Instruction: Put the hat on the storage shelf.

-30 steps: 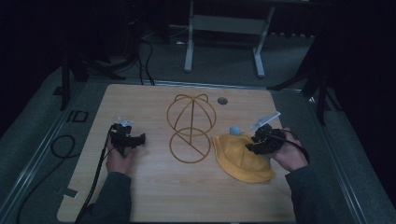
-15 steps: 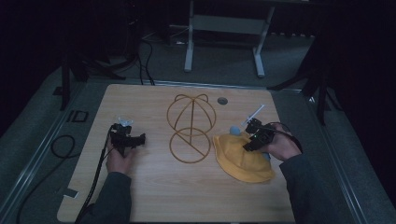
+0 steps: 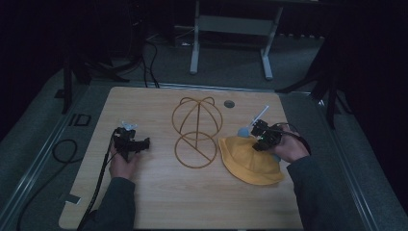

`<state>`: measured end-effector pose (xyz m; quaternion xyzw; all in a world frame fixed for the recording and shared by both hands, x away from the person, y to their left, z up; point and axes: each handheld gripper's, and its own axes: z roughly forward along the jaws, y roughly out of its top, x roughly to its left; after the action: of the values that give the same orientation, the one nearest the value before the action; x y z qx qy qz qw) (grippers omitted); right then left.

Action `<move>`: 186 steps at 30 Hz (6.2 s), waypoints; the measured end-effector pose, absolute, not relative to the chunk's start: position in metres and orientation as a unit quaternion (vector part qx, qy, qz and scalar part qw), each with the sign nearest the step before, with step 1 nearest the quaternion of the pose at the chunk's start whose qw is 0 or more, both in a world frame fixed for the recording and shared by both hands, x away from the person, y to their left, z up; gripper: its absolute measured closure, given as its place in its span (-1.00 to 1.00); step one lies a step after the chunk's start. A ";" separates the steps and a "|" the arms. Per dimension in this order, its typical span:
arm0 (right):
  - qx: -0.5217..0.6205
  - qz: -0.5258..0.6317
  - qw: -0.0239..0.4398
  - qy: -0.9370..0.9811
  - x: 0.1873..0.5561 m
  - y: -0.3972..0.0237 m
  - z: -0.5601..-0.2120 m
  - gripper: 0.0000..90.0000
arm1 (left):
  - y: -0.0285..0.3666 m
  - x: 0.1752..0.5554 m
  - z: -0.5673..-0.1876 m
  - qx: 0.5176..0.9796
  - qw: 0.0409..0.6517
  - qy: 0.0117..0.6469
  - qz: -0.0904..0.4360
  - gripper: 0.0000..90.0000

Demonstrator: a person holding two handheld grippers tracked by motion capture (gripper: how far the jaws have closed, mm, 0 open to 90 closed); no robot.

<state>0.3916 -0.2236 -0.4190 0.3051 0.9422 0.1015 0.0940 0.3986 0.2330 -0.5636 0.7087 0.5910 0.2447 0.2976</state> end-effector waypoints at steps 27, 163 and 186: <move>0.345 0.225 0.164 0.896 0.378 -0.254 -0.389 0.84 | 0.233 0.399 -0.564 0.709 0.297 0.591 0.245 -0.68; 0.186 0.370 0.196 0.889 0.397 -0.126 -0.276 0.80 | 0.233 0.399 -0.563 0.710 0.297 0.591 0.245 -0.68; 0.162 0.351 0.164 0.908 0.406 -0.075 -0.276 0.67 | 0.233 0.399 -0.563 0.711 0.297 0.589 0.244 -0.68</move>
<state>0.4058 -0.0753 -0.2759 0.1623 0.9076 0.3506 0.1642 0.3986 0.2331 -0.5634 0.7108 0.5891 0.2443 0.2966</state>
